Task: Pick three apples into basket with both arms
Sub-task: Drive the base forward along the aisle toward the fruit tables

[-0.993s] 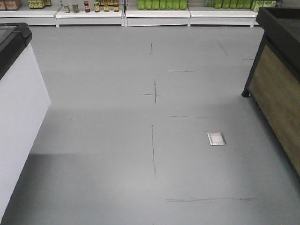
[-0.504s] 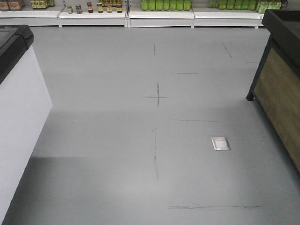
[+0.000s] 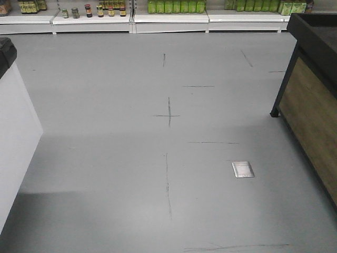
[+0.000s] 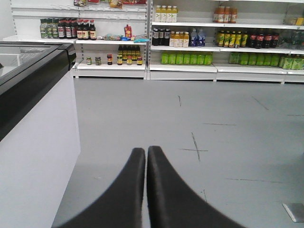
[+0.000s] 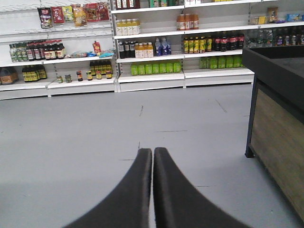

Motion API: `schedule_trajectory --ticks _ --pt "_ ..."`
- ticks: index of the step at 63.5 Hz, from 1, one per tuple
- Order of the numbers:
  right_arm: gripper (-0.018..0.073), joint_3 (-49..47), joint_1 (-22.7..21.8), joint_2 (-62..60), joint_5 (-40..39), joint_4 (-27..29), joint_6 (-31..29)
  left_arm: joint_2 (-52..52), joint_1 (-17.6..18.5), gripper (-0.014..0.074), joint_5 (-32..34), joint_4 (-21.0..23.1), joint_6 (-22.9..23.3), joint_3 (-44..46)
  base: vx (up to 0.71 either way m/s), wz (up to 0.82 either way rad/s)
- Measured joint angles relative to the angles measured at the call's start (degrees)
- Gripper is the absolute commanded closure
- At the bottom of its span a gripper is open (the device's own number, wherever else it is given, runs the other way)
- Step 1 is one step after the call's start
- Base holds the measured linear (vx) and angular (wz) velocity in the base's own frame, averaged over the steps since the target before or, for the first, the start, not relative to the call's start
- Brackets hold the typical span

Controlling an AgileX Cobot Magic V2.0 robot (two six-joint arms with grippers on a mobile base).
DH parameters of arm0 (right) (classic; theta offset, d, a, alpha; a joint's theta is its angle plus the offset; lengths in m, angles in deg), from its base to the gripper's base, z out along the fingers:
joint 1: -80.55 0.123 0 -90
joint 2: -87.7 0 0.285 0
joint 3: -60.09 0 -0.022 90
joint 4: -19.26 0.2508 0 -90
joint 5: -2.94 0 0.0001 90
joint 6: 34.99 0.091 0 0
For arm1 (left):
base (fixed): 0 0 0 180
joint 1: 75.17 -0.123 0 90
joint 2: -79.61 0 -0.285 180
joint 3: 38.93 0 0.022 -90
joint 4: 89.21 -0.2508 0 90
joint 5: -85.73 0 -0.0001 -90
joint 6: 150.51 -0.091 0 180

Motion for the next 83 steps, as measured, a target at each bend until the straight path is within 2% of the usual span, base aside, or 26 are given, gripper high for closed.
schedule_trajectory --ticks 83 --pt "0.0564 0.0 0.0 0.0 0.0 0.0 0.0 0.0 0.0 0.0603 0.0 0.0 0.0 0.0 0.18 -0.01"
